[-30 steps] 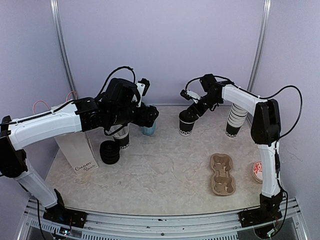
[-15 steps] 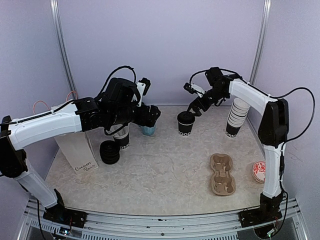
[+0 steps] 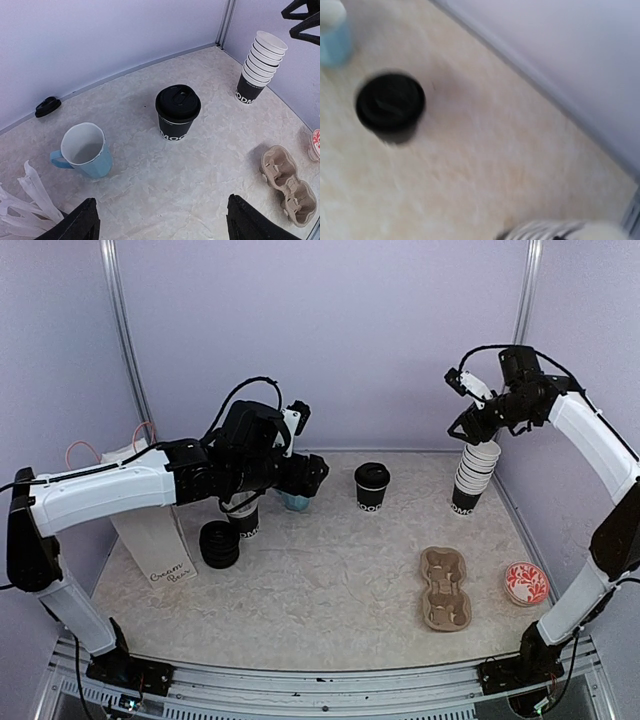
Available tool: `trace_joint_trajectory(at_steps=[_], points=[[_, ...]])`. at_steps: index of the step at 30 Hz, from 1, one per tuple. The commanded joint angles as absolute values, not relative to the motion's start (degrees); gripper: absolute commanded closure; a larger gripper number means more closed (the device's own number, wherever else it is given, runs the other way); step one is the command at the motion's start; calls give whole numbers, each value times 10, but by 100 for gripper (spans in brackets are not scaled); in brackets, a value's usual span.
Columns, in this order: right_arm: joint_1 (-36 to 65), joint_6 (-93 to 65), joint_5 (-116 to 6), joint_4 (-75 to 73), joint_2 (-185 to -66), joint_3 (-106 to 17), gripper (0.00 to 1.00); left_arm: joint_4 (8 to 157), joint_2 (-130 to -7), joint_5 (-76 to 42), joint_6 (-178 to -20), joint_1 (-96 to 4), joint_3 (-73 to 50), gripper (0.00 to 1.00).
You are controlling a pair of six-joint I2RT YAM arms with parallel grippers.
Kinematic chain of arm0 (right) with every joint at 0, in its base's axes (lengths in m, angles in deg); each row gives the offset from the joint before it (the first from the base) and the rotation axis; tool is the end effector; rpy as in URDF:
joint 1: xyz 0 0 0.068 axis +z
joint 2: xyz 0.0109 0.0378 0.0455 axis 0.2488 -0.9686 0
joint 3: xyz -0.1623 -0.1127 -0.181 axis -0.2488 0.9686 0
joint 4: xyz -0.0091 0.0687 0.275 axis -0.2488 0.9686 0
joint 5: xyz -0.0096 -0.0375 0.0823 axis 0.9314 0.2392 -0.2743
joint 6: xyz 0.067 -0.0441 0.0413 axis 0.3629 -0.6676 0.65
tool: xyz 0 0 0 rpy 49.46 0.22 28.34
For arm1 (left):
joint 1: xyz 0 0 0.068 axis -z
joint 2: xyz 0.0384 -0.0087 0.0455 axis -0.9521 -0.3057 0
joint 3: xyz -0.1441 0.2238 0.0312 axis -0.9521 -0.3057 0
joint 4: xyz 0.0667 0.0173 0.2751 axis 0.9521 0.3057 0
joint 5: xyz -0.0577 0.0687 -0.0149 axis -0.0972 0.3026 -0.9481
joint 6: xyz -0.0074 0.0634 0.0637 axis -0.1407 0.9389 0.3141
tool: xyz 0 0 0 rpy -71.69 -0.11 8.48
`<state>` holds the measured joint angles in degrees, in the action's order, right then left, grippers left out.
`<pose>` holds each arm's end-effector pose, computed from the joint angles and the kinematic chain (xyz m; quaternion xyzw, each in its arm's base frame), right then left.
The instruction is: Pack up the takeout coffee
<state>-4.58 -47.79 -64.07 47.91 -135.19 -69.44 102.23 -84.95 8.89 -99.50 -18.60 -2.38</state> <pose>0.3848 0.0900 0.3814 -0.3405 0.8303 0.0665 0.4362 0.2787 -0.3368 0.3103 0.2230 0.8214 -0.1669 0.4978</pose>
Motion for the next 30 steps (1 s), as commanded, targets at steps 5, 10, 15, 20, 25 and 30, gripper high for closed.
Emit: trace_joint_trajectory(at_steps=[5,10,15,20,25,30], points=[[-114,-464,-582,489,-1373,-655,45,1011,-864,69,-994,-187,-3,15],[-139,-456,-610,505,-1408,-678,54,1011,-862,65,-1000,-187,-8,15],[-156,-456,-629,514,-1428,-685,58,1009,-858,66,-1004,-187,-16,15],[-156,-458,-630,510,-1438,-686,61,1006,-861,63,-1006,-187,-16,15],[-157,-459,-633,511,-1455,-696,75,1006,-866,60,-1006,-187,-12,15],[-157,-459,-634,517,-1470,-710,81,1008,-868,60,-1007,-187,-14,15]])
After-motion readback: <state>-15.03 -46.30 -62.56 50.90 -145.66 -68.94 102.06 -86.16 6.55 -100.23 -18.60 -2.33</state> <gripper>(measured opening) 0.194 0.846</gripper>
